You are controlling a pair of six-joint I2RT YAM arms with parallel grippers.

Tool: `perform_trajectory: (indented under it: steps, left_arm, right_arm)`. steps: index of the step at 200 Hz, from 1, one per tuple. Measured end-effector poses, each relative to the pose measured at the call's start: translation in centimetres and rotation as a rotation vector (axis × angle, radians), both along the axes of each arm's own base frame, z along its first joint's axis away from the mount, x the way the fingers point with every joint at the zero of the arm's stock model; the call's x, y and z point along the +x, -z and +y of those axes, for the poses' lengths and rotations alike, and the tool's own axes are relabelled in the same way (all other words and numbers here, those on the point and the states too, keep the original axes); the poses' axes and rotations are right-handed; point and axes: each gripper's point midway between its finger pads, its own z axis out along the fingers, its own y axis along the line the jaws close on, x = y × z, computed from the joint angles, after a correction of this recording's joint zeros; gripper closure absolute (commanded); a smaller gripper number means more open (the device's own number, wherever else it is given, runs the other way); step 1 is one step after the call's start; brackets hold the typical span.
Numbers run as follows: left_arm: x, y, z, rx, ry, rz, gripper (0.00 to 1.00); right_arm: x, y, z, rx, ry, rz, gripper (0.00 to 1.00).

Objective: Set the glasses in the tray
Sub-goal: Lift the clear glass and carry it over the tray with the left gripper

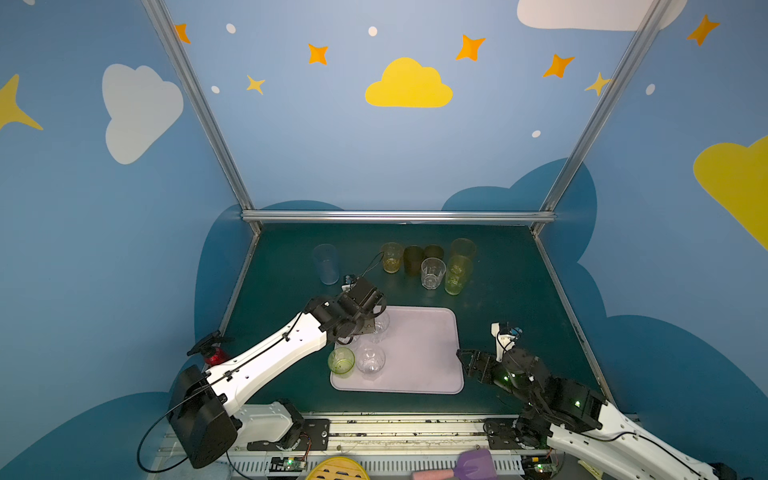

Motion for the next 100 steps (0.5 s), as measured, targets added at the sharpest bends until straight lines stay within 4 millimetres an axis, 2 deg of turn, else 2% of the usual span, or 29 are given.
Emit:
perform_trajectory:
  steps: [100]
  left_arm:
    - [-0.4, 2.5, -0.4, 0.030, 0.004, 0.050, 0.96]
  right_arm:
    - [0.1, 0.3, 0.0, -0.009, 0.006, 0.012, 0.14]
